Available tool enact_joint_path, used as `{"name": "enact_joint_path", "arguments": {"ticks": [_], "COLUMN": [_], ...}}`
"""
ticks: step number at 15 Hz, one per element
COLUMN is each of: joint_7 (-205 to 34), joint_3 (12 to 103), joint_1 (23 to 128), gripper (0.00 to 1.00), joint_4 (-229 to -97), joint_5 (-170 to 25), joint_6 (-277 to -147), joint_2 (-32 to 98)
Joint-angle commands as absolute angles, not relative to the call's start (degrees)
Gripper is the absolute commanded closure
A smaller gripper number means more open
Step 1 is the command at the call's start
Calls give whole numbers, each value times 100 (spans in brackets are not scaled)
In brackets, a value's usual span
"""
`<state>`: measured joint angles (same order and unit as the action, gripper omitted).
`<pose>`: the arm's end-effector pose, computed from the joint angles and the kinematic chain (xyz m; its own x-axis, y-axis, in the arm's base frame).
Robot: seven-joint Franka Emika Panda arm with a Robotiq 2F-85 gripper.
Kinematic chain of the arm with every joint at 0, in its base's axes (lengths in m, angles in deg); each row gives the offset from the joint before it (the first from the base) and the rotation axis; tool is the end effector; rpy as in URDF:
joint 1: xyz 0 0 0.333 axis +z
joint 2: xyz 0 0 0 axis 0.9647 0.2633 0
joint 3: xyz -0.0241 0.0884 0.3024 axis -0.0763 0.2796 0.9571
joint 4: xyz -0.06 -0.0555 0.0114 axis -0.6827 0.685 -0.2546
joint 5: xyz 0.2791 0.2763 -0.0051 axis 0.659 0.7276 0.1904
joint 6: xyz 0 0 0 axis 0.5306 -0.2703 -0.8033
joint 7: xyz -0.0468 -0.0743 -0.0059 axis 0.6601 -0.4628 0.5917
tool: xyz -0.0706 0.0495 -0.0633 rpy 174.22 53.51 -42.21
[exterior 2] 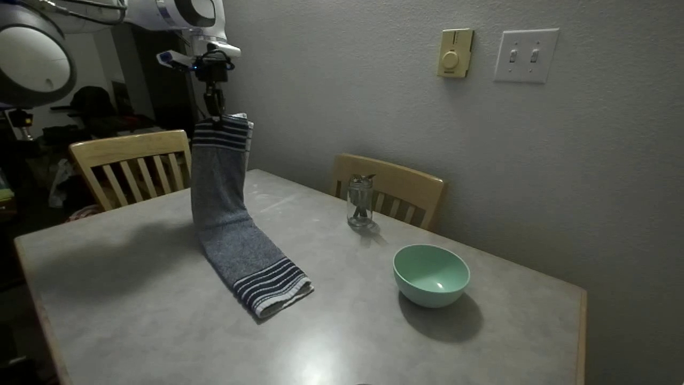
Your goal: Fold the grey towel in half
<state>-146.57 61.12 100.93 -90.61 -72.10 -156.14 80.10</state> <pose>0.6931 0.3341 0.4129 0.7671 -0.6416 0.0014 -0.6385 -0.7632 0.0989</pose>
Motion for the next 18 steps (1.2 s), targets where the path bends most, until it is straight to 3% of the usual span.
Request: {"name": "enact_joint_path", "arguments": {"ticks": [1,9,16,17,18], "joint_7": [-14655,-14660,-15658,-15487,-15549], "joint_3": [6273,6470,6479,6429,6430], "joint_1": [9827,9511,9447,9509,9503], "gripper": [98,98,98,90,90], "joint_4": [-9125,-9204,-9079,-9192,-9190], "joint_5": [-6974,-6660,-6483,-6605,-6605], "joint_6": [-15478,-15280,-15922,-15754,-15859], "joint_2": [7818,7727,7810,7788,7787]}}
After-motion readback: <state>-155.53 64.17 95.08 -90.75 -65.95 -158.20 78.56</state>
